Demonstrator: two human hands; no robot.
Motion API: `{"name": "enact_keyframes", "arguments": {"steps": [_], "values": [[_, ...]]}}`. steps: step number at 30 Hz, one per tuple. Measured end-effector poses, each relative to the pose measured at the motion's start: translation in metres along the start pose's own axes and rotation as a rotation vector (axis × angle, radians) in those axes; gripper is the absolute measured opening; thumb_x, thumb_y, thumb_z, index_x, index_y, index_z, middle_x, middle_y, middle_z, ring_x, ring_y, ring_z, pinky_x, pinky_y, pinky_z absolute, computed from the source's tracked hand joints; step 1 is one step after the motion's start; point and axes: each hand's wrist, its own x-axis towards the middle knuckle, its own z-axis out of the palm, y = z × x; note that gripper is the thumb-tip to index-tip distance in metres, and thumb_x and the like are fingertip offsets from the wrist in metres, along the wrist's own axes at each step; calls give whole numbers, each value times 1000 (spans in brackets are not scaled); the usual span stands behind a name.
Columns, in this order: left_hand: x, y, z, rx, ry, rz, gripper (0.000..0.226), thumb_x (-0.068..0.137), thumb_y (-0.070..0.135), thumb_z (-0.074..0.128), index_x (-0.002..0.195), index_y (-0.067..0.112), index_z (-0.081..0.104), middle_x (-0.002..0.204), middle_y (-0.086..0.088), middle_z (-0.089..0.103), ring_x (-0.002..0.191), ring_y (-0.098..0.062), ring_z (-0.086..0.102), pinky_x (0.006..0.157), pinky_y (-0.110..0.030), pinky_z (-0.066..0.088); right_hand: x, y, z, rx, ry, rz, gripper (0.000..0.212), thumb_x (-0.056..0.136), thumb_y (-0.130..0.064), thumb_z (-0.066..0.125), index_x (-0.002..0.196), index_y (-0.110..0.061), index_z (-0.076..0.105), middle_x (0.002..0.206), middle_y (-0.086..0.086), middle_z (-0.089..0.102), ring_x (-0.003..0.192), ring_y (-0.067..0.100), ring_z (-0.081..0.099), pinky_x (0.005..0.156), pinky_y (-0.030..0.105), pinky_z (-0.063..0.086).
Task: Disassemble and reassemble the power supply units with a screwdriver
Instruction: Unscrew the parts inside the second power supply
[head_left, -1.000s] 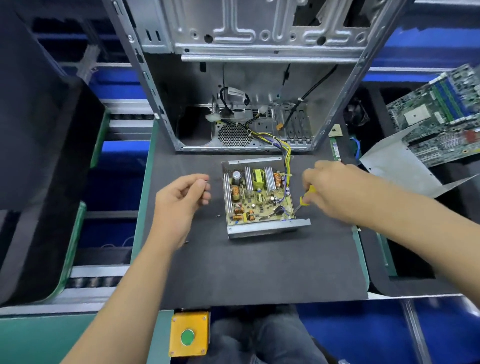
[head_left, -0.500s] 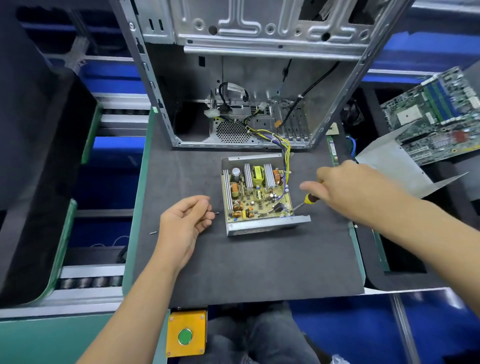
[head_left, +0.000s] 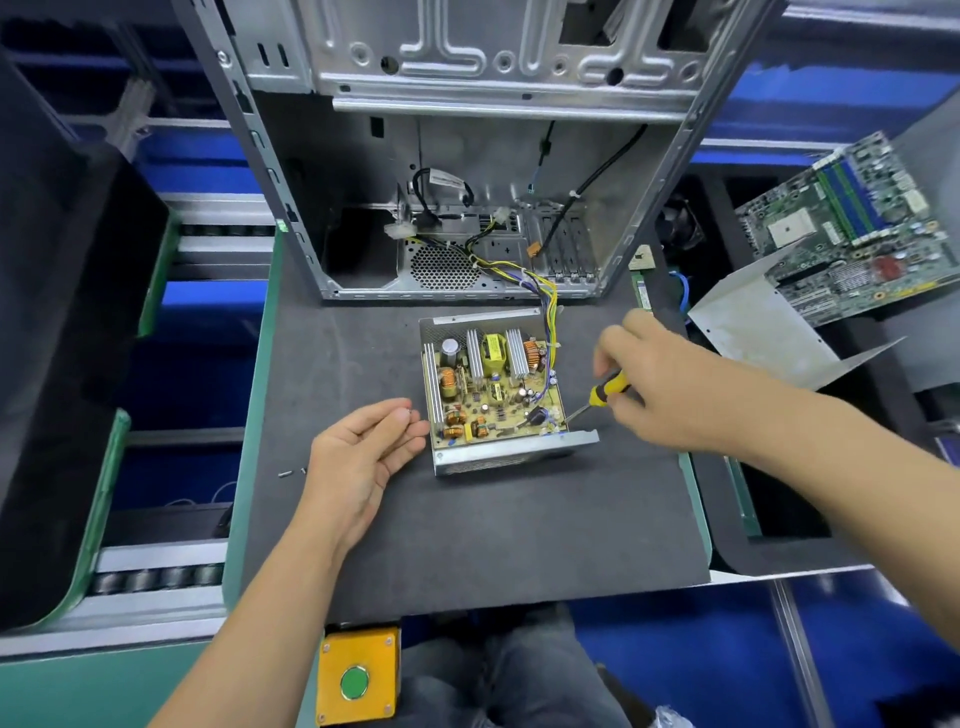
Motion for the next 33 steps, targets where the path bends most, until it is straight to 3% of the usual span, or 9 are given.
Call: {"name": "enact_keyframes", "arguments": {"steps": [6,11,14,17,19,23,27,31,33], "values": [[1,-2,1,18,9,-4,8,81,8,71,83,11,79,83,-13,75,75,-19,74,67,-23,58,5,-2,6,-404,67,27,25,105,-38,41,105,-21,59,75,0,45,78,31,52,65,33,39],[0,-2,3,20,-11,-10,10,74,16,73,82,12,79,83,-12,75,76,-19,74,67,-23,58,1,4,-2,1,-41,34,18,92,-24,56,106,-21,45,102,2,43,82,31,57,78,44,50],[0,-3,3,14,-6,-12,12,78,14,72,89,9,75,84,-13,76,77,-20,75,66,-23,58,4,3,-3,-200,-10,40,15,98,-32,53,103,-18,54,97,1,47,88,30,58,70,33,40],[0,-1,2,19,4,-9,7,84,7,70,88,9,75,84,-13,76,76,-20,75,66,-23,58,5,-6,2,-378,8,130,39,103,-48,37,83,-16,47,70,5,40,81,34,56,65,34,38],[0,1,4,6,0,-4,8,81,6,71,85,11,77,83,-13,76,75,-20,75,66,-23,58,3,-9,2,-318,1,155,40,102,-52,36,87,-16,48,72,4,38,82,34,56,68,35,42],[0,0,5,22,-4,0,10,88,3,67,91,8,75,83,-12,76,75,-19,74,66,-22,58,1,-5,-3,-25,-42,46,15,93,-16,54,107,-18,49,106,2,40,85,28,56,79,44,50],[-1,-1,4,29,9,-9,10,90,3,65,92,7,74,82,-11,76,75,-18,74,67,-22,58,10,-9,-4,-270,23,17,13,100,-29,53,104,-18,59,95,-1,44,82,25,55,68,29,34],[-2,0,6,35,7,-12,9,91,3,65,92,7,73,82,-11,75,75,-18,74,67,-22,58,15,-24,10,-516,51,15,31,102,-32,48,77,-18,37,70,1,39,83,32,63,60,33,40],[-3,1,7,34,4,-11,9,91,2,65,94,6,73,82,-11,75,75,-18,74,67,-22,58,16,-23,8,-392,16,93,36,100,-40,51,80,-17,34,70,0,34,80,33,55,62,35,40]]}}
